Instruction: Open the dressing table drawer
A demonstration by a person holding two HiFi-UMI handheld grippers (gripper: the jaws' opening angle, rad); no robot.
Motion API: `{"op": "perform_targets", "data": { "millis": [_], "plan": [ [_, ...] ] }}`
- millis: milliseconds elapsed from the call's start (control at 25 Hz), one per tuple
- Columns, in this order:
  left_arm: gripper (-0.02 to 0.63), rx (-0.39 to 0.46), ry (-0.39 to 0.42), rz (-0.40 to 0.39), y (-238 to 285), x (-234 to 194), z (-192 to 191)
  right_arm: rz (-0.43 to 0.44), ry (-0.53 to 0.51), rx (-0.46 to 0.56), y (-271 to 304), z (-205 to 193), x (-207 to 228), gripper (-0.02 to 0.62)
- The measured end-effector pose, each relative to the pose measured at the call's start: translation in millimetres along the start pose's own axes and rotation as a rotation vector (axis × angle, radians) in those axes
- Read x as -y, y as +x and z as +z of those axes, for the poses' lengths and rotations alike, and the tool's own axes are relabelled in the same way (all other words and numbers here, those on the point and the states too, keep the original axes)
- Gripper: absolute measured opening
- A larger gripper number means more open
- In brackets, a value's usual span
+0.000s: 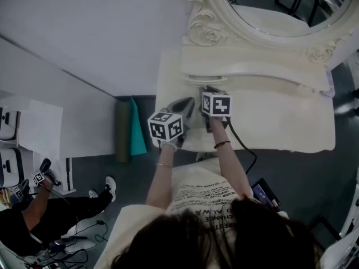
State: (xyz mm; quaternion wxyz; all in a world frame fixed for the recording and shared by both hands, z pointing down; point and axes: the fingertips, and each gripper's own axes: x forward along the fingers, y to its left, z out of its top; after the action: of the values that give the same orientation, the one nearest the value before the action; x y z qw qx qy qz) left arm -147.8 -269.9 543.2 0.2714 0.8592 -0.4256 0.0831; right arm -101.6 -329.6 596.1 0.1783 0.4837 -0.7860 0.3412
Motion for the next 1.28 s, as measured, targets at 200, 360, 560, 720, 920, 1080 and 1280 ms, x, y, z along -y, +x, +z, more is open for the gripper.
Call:
{"op": "perform_targets", "data": {
  "millis": [200, 360, 560, 720, 920, 1080, 1280],
  "plan": [
    [-0.002, 0.004, -0.001, 0.005, -2.7, -1.0, -1.3, -0.003, -0.002, 0.003, -1.5, -1.2, 0.0, 0.1],
    [-0.002, 0.003, -0.003, 0.002, -4.4, 0.1, -2.7, -0.002, 0.0, 0.004, -3.4, -2.7, -1.5, 0.1],
    [-0.002, -0.003, -0.001, -0.006, -5.9, 2.2, -6.3, -0.004, 0.002, 0.006, -5.6, -5.4, -2.5, 0.1],
    [-0.002, -0.008, 0.001, -0.01, -8.7, 3.7, -9.1, -0.005, 0.004, 0.009, -8.1, -7.5, -4.2, 0.1],
    [-0.002, -0.012, 0.005, -0.015, -11.1, 5.1, -12.7, -0.008, 0.004, 0.012, -10.7, -11.1, -5.4, 0.1],
    [-0.002, -0.016, 0.008, -0.02, -13.0, 7.2, -14.9, -0.007, 0.005, 0.014, -13.3, -13.5, -6.5, 0.1],
    [-0.002, -0.02, 0.011, -0.024, -13.7, 11.4, -17.4, -0.006, 0.003, 0.016, -16.8, -16.0, -6.7, 0.1]
  ]
}}
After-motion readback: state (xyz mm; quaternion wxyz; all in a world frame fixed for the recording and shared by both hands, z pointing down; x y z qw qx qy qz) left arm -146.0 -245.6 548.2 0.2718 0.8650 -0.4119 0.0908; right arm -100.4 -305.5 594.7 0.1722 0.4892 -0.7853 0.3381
